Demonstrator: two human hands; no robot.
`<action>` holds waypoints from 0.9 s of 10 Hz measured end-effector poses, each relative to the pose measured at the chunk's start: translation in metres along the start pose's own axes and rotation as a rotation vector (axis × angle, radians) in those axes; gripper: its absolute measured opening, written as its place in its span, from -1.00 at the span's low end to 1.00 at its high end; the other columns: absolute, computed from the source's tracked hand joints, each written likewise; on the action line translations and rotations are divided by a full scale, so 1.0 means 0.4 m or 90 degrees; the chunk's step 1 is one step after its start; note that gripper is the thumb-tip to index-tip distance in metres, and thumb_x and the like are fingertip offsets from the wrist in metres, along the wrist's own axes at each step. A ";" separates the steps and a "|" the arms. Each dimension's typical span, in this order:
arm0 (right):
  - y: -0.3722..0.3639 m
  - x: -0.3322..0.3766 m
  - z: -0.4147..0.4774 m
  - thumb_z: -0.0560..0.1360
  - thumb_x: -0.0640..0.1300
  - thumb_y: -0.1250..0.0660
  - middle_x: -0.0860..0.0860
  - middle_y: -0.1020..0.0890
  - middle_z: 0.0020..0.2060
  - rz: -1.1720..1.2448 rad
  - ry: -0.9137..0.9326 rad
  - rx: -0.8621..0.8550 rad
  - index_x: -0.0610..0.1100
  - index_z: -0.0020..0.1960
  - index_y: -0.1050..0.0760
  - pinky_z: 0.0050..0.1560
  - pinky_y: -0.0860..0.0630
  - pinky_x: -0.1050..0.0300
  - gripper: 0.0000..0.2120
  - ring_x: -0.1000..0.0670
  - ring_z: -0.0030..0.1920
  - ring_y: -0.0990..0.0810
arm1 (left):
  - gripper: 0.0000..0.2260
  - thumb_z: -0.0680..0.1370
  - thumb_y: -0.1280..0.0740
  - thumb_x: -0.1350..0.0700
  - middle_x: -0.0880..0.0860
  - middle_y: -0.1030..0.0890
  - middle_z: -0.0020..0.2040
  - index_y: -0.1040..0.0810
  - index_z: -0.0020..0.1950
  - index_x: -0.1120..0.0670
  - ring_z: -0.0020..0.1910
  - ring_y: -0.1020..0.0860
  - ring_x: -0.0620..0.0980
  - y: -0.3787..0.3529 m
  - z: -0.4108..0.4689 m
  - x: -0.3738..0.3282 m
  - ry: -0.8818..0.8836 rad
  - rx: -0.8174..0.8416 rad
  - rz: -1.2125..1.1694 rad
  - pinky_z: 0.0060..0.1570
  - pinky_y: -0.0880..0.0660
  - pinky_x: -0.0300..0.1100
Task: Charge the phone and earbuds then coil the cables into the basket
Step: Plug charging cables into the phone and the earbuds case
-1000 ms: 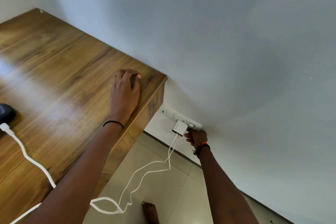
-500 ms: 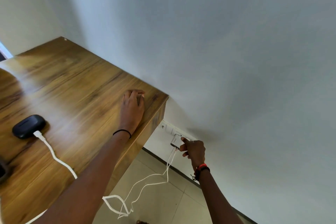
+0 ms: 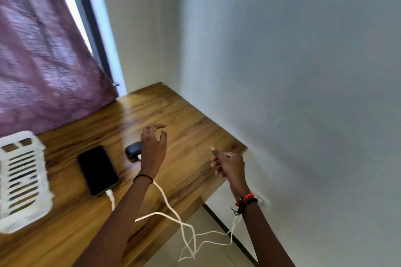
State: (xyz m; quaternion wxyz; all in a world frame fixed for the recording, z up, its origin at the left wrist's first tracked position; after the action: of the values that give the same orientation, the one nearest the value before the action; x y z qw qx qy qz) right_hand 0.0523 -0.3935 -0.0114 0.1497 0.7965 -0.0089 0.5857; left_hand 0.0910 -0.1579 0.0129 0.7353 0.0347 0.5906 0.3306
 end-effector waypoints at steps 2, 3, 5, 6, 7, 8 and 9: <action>-0.291 0.073 -0.027 0.46 -0.10 -0.38 -0.06 -0.59 -0.42 -0.083 0.054 0.192 -0.16 -0.31 -0.52 -0.56 -0.42 0.28 -0.78 0.07 -0.52 -0.53 | -0.84 0.54 -0.24 0.22 0.16 -0.52 0.09 -0.57 0.07 0.15 0.14 -0.46 0.08 0.219 -0.018 0.146 0.133 -0.122 -0.013 0.18 -0.33 -0.12; -0.427 0.090 -0.046 0.46 -0.17 -0.35 -0.06 -0.61 -0.39 -0.163 0.095 0.261 -0.16 -0.29 -0.54 -0.41 -0.55 0.23 -0.84 0.11 -0.44 -0.58 | -0.83 0.55 -0.26 0.21 0.15 -0.50 0.10 -0.55 0.11 0.19 0.15 -0.46 0.11 0.295 -0.038 0.211 0.191 -0.148 0.013 0.22 -0.35 -0.04; -0.614 0.112 -0.088 0.51 -0.19 -0.24 -0.24 -0.62 -0.23 -0.313 0.170 0.359 -0.38 -0.14 -0.55 -0.30 -0.30 0.16 -0.75 -0.15 -0.11 -0.60 | -0.73 0.57 -0.23 0.21 0.21 -0.43 0.29 -0.44 0.27 0.21 0.28 -0.38 0.16 0.353 -0.082 0.306 0.322 -0.147 0.047 0.25 -0.31 -0.05; -0.677 0.111 -0.095 0.53 -0.23 -0.19 -0.25 -0.63 -0.09 -0.343 0.181 0.386 -0.35 -0.06 -0.52 -0.20 -0.37 0.12 -0.80 -0.17 -0.02 -0.59 | -0.68 0.56 -0.23 0.21 0.24 -0.40 0.30 -0.41 0.31 0.23 0.31 -0.33 0.21 0.378 -0.095 0.363 0.396 -0.166 0.106 0.30 -0.26 0.02; -0.709 0.113 -0.089 0.55 -0.23 -0.13 -0.29 -0.58 0.00 -0.334 0.168 0.399 -0.38 0.05 -0.49 -0.12 -0.33 0.16 -0.75 -0.24 0.05 -0.54 | -0.68 0.57 -0.18 0.20 0.24 -0.38 0.33 -0.39 0.31 0.23 0.34 -0.29 0.22 0.383 -0.101 0.420 0.460 -0.135 0.146 0.35 -0.23 0.07; -0.732 0.109 -0.074 0.55 -0.24 -0.11 -0.30 -0.56 0.02 -0.348 0.164 0.415 -0.39 0.07 -0.47 -0.10 -0.33 0.14 -0.74 -0.26 0.08 -0.53 | -0.73 0.57 -0.16 0.15 0.26 -0.42 0.27 -0.46 0.23 0.20 0.27 -0.36 0.23 0.380 -0.101 0.500 0.503 -0.147 0.101 0.32 -0.31 0.12; -0.748 0.107 -0.068 0.56 -0.24 -0.10 -0.29 -0.55 -0.01 -0.366 0.170 0.432 -0.40 0.08 -0.46 -0.10 -0.32 0.14 -0.73 -0.21 -0.04 -0.51 | -0.74 0.58 -0.14 0.12 0.21 -0.52 0.16 -0.54 0.15 0.17 0.13 -0.48 0.15 0.373 -0.092 0.473 0.476 -0.141 0.076 0.23 -0.41 0.02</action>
State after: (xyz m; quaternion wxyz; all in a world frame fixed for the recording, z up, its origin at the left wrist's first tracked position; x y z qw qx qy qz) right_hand 0.0971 -0.0942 -0.0322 0.0365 0.6882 0.4240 0.5876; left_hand 0.0076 0.0457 -0.0920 0.4481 -0.1333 0.7754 0.4244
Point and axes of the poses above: each hand's wrist, its own z-axis towards the middle knuckle, its own y-axis out of the back of the hand, x = y × z, the point moved 5 cm from there along z, towards the middle knuckle
